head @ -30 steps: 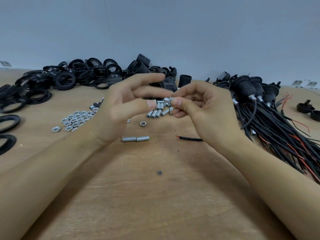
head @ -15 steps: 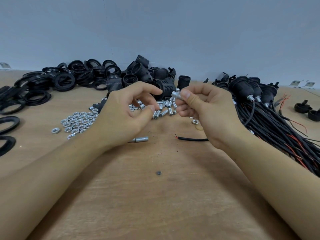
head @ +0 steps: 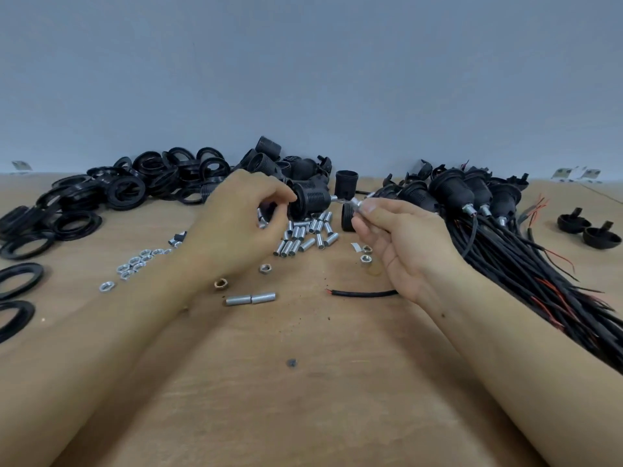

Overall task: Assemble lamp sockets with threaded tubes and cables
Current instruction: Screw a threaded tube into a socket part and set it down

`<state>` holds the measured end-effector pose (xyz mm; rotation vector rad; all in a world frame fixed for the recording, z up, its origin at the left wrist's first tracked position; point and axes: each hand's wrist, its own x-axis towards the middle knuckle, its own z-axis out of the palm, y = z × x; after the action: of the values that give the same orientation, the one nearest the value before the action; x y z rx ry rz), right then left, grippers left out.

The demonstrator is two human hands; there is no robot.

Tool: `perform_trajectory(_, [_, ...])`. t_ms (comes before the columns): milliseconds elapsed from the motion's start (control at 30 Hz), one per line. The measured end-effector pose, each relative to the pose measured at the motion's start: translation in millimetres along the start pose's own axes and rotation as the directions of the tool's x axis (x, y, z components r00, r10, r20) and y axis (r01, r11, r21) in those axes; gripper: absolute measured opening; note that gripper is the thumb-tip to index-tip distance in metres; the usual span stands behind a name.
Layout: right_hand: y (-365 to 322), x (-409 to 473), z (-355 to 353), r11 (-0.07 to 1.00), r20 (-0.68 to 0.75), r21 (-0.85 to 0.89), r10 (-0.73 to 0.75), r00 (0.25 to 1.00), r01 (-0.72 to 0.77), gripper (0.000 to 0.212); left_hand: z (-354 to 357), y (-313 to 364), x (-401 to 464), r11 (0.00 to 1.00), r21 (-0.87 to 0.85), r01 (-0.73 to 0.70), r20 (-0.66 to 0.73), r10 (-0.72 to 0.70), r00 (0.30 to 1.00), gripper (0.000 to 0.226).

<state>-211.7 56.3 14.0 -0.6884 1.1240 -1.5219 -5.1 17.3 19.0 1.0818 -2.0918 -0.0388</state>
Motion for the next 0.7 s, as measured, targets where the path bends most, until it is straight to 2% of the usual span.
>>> perform_trajectory(167, [1.8, 1.0, -0.8, 1.0, 0.023, 0.014, -0.013, 1.0, 0.013, 0.015, 20.8, -13.2, 86.5, 0.992, 0.072, 0.106, 0.161, -0.117, 0.98, 0.023])
perform_trajectory(333, [-1.8, -0.5, -0.3, 0.999, 0.088, 0.041, 0.003, 0.996, -0.007, 0.015, 52.0, -30.7, 149.6, 0.94, 0.292, 0.176, 0.354, -0.277, 0.893, 0.036])
perform_trajectory(433, [-1.9, -2.8, 0.8, 0.995, 0.119, 0.085, 0.035, 0.992, -0.045, 0.015, 69.1, -38.2, 158.9, 0.928, 0.343, 0.144, 0.387, -0.28, 0.879, 0.036])
perform_trajectory(700, [-6.0, -6.9, 1.8, 0.989, 0.14, 0.069, 0.119, 0.983, -0.129, 0.018, 83.9, -45.4, 160.6, 0.851, 0.524, 0.042, 0.372, -0.273, 0.887, 0.027])
